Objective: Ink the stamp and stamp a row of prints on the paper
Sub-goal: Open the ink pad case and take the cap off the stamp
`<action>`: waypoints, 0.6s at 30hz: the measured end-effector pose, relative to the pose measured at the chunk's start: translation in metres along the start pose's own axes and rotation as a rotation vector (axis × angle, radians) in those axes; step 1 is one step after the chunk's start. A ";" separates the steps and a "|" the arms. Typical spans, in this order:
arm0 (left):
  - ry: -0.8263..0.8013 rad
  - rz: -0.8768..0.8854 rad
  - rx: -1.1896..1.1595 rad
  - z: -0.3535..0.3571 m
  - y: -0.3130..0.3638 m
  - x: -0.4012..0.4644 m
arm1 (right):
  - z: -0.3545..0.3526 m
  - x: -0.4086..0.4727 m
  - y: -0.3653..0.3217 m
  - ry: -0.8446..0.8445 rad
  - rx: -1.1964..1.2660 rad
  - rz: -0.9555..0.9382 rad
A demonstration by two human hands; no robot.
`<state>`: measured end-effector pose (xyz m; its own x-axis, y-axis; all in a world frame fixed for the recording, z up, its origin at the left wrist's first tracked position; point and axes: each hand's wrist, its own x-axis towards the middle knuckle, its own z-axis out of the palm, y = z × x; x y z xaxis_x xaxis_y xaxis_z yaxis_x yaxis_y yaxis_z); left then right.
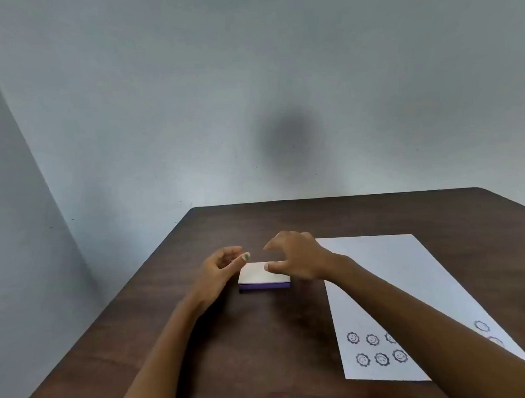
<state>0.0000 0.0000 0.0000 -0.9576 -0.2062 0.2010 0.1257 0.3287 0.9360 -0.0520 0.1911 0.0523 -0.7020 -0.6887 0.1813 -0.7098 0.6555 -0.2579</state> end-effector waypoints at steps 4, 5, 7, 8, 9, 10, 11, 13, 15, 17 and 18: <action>-0.187 -0.083 0.188 -0.016 0.000 0.007 | 0.003 0.014 0.004 -0.162 -0.079 0.026; -0.227 -0.090 0.257 -0.017 0.000 0.008 | 0.002 0.017 0.006 -0.190 -0.077 0.038; -0.278 -0.096 0.350 -0.018 -0.002 0.009 | 0.001 0.022 0.008 -0.231 -0.056 0.044; -0.300 -0.096 0.369 -0.019 -0.002 0.010 | 0.000 0.025 0.009 -0.242 -0.052 0.041; -0.307 -0.097 0.387 -0.019 -0.003 0.010 | -0.001 0.026 0.009 -0.268 -0.053 0.039; -0.306 -0.093 0.408 -0.020 -0.003 0.011 | -0.002 0.028 0.009 -0.292 -0.056 0.034; -0.304 -0.087 0.437 -0.019 -0.003 0.011 | -0.004 0.029 0.009 -0.322 -0.057 0.029; -0.290 -0.080 0.467 -0.018 -0.003 0.012 | -0.005 0.032 0.009 -0.366 -0.057 0.026; -0.276 -0.077 0.458 -0.018 -0.003 0.012 | -0.006 0.032 0.009 -0.374 -0.063 0.031; -0.269 -0.076 0.445 -0.019 -0.002 0.012 | -0.005 0.032 0.009 -0.367 -0.061 0.032; -0.271 -0.077 0.441 -0.019 -0.002 0.012 | -0.004 0.031 0.008 -0.361 -0.057 0.030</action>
<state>-0.0069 -0.0210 0.0056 -0.9998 -0.0188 -0.0006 -0.0134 0.6911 0.7226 -0.0800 0.1767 0.0598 -0.6638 -0.7272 -0.1750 -0.6983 0.6863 -0.2032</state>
